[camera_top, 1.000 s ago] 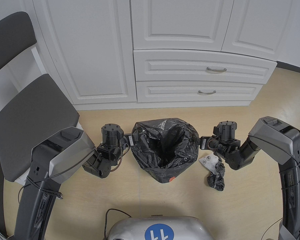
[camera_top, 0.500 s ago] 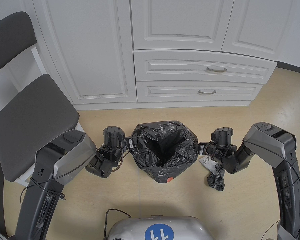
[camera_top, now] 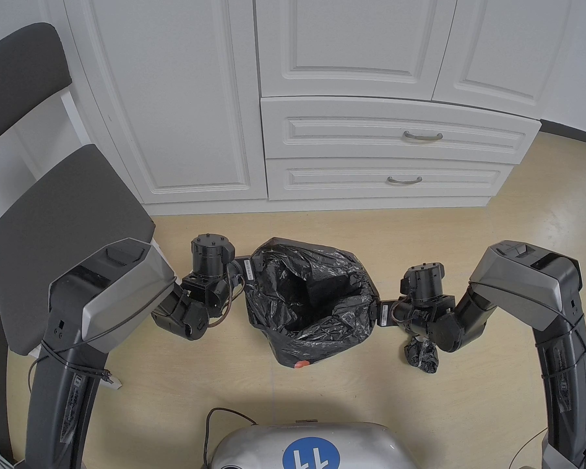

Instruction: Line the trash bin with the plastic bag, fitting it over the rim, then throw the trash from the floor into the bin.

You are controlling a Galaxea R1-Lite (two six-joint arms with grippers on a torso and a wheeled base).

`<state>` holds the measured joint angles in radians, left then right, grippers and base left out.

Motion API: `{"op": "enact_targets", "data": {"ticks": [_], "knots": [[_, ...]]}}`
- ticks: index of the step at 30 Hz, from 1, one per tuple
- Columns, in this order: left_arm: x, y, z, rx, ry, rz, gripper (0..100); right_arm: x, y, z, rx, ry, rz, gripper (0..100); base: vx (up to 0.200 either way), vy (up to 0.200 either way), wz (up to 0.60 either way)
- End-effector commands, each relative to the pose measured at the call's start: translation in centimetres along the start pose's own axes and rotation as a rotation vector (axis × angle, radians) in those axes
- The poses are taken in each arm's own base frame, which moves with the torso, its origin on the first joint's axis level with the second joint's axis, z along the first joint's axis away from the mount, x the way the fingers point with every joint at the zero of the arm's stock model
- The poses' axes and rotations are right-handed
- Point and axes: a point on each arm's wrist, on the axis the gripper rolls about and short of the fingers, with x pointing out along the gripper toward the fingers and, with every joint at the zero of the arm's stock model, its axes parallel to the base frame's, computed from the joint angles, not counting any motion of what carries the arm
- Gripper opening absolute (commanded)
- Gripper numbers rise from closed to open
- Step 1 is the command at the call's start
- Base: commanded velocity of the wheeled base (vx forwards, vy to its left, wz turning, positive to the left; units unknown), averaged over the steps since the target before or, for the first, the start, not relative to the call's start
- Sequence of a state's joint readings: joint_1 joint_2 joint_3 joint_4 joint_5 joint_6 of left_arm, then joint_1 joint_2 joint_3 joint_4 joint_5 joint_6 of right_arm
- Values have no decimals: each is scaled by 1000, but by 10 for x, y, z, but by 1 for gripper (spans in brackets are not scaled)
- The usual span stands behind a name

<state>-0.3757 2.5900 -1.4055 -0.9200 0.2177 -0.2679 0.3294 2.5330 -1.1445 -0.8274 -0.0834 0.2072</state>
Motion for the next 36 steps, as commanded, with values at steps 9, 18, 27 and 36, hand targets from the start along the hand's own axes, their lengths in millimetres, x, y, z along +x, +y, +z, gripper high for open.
{"op": "enact_targets", "data": {"ticks": [9,18,27,36], "knots": [[-23,0,24,16,54,-28,100,-28,43,-21,-90,77,71,100,0,0,0],[-33,-1,36,16,46,-34,100,-37,64,-39,-133,122,118,100,0,0,0],[-48,1,37,46,119,-34,100,-52,81,-56,-170,168,169,100,0,0,0],[-100,13,49,200,308,-132,100,-100,78,-35,-232,170,281,100,0,0,0]]}}
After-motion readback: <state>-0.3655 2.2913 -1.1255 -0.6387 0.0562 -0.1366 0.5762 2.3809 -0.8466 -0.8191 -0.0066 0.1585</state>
